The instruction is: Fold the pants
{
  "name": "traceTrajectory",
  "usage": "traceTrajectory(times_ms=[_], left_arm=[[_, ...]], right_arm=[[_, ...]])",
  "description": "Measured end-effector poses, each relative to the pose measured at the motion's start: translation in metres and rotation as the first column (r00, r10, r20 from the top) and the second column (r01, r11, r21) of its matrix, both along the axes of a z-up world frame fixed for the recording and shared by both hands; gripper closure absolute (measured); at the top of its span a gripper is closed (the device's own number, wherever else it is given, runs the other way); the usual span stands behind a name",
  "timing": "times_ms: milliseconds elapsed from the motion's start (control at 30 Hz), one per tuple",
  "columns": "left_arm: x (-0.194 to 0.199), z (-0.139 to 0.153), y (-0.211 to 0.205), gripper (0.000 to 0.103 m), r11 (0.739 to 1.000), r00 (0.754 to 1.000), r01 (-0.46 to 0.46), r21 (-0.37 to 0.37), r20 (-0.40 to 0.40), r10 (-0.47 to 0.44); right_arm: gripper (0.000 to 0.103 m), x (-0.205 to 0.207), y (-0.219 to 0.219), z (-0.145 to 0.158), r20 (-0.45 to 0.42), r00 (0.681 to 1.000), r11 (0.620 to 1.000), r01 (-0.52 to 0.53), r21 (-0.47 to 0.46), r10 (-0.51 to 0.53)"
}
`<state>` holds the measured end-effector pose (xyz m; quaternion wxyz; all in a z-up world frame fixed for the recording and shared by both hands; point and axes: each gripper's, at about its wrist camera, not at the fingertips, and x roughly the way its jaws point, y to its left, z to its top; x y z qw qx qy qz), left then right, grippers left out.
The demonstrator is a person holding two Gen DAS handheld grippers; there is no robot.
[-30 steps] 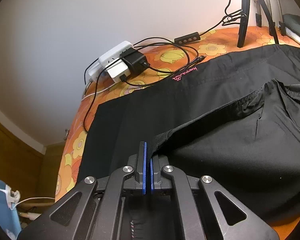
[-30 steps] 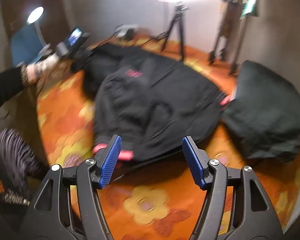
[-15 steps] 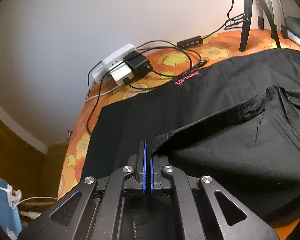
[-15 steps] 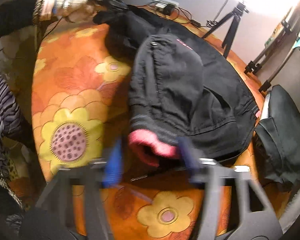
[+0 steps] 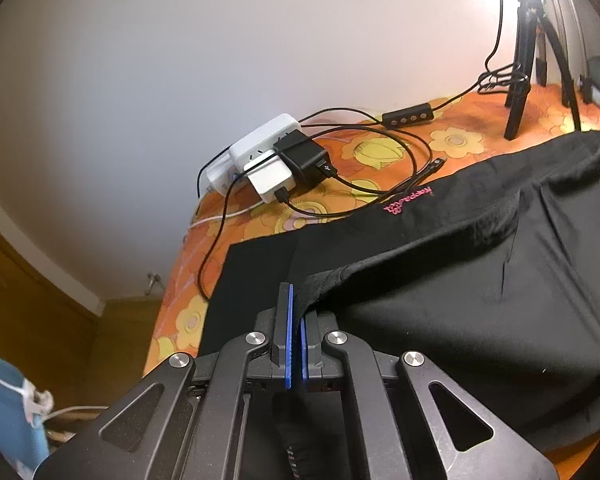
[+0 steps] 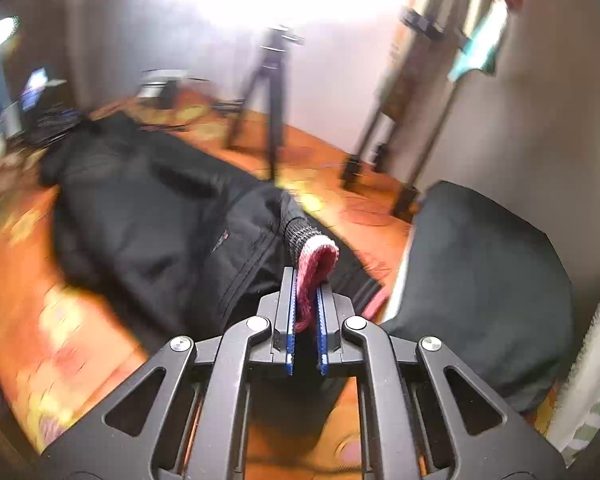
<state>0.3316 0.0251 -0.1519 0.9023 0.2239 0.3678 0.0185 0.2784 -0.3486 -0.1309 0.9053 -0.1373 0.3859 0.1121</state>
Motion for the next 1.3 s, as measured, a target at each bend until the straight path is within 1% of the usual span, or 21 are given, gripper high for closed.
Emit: traceTrajectory(times_ms=[67,167,233,300,333,367,400,433,467,500,600,667,700,800,867,933,1000,1033,1100,1200,1300], left_arm=[[0.006,-0.002,0.001,0.101,1.0,1.0,-0.003,0.006,-0.003,0.003],[0.015,-0.009,0.001,0.101,1.0,1.0,-0.004,0.007,-0.024,0.005],[0.02,-0.013,0.001,0.097,1.0,0.999,-0.003,-0.015,-0.052,0.002],[0.02,-0.015,0.002,0.095,0.999,0.998,-0.002,-0.039,-0.062,0.0],[0.02,-0.015,0.004,0.091,0.999,0.998,0.0,-0.053,-0.066,-0.003],[0.02,-0.015,0.006,0.087,0.997,0.997,0.003,-0.078,-0.078,-0.009],[0.02,-0.014,0.008,0.076,0.995,0.996,0.005,-0.104,-0.083,-0.013],[0.018,-0.011,0.011,0.061,0.993,0.997,-0.001,-0.121,-0.077,-0.009],[0.016,-0.008,0.014,0.054,0.991,0.998,0.001,-0.134,-0.067,-0.01],[0.013,-0.003,0.018,0.045,0.989,0.998,0.01,-0.146,-0.054,-0.018],[0.006,0.011,0.033,0.044,0.982,0.999,0.014,-0.189,-0.047,-0.023],[-0.001,0.021,0.045,0.043,0.98,0.999,0.013,-0.198,-0.033,-0.02],[-0.006,0.026,0.053,0.042,0.979,1.0,0.011,-0.204,-0.026,-0.016],[-0.027,0.04,0.082,0.042,0.966,1.0,-0.002,-0.26,-0.014,-0.001],[-0.041,0.043,0.097,0.042,0.963,1.0,-0.006,-0.27,-0.012,0.003],[-0.056,0.041,0.108,0.042,0.961,1.0,-0.004,-0.278,-0.021,-0.002],[-0.07,0.035,0.115,0.042,0.964,0.999,0.012,-0.265,-0.033,-0.021],[-0.076,0.031,0.117,0.042,0.968,0.999,0.022,-0.25,-0.041,-0.034],[-0.083,0.024,0.119,0.042,0.972,0.998,0.037,-0.232,-0.048,-0.049],[-0.091,0.013,0.122,0.042,0.967,0.994,0.077,-0.244,-0.06,-0.094],[-0.096,0.004,0.124,0.042,0.96,0.99,0.1,-0.263,-0.065,-0.121]], right_arm=[[0.094,0.021,-0.004,-0.01,-0.024,0.999,0.999,0.048,-0.002,-0.048],[0.094,0.043,-0.004,-0.03,-0.051,0.994,0.993,0.094,-0.067,-0.098],[0.094,0.051,-0.002,-0.041,-0.081,0.989,0.988,0.112,-0.102,-0.12],[0.094,0.052,0.002,-0.046,-0.099,0.987,0.986,0.114,-0.123,-0.126],[0.087,0.05,0.004,-0.045,-0.087,0.988,0.984,0.116,-0.137,-0.129],[0.074,0.047,0.006,-0.042,-0.066,0.989,0.98,0.123,-0.156,-0.134],[0.065,0.048,0.006,-0.039,-0.051,0.989,0.978,0.126,-0.163,-0.136],[0.045,0.044,0.008,-0.032,-0.022,0.99,0.976,0.133,-0.172,-0.139],[0.039,0.043,0.008,-0.029,-0.006,0.99,0.975,0.137,-0.175,-0.14],[0.039,0.04,0.01,-0.023,0.011,0.99,0.975,0.138,-0.174,-0.138],[0.039,0.03,0.025,-0.003,0.039,0.994,0.982,0.106,-0.156,-0.101],[0.039,0.023,0.04,0.008,0.057,0.996,0.985,0.078,-0.153,-0.07],[0.039,0.018,0.051,0.015,0.066,0.997,0.99,0.047,-0.136,-0.039],[0.039,0.013,0.083,0.027,0.077,0.996,0.993,-0.04,-0.11,0.049],[0.039,0.012,0.113,0.033,0.086,0.985,0.986,-0.142,-0.087,0.149],[0.039,0.013,0.144,0.036,0.096,0.968,0.971,-0.222,-0.088,0.23],[0.039,0.017,0.172,0.036,0.098,0.951,0.955,-0.284,-0.088,0.292],[0.039,0.022,0.191,0.036,0.084,0.94,0.943,-0.325,-0.077,0.331],[0.039,0.033,0.224,0.033,0.032,0.924,0.924,-0.381,-0.013,0.382],[0.039,0.042,0.267,0.026,-0.022,0.904,0.902,-0.424,0.082,0.427],[0.039,0.044,0.316,0.013,-0.1,0.873,0.873,-0.457,0.171,0.477]])
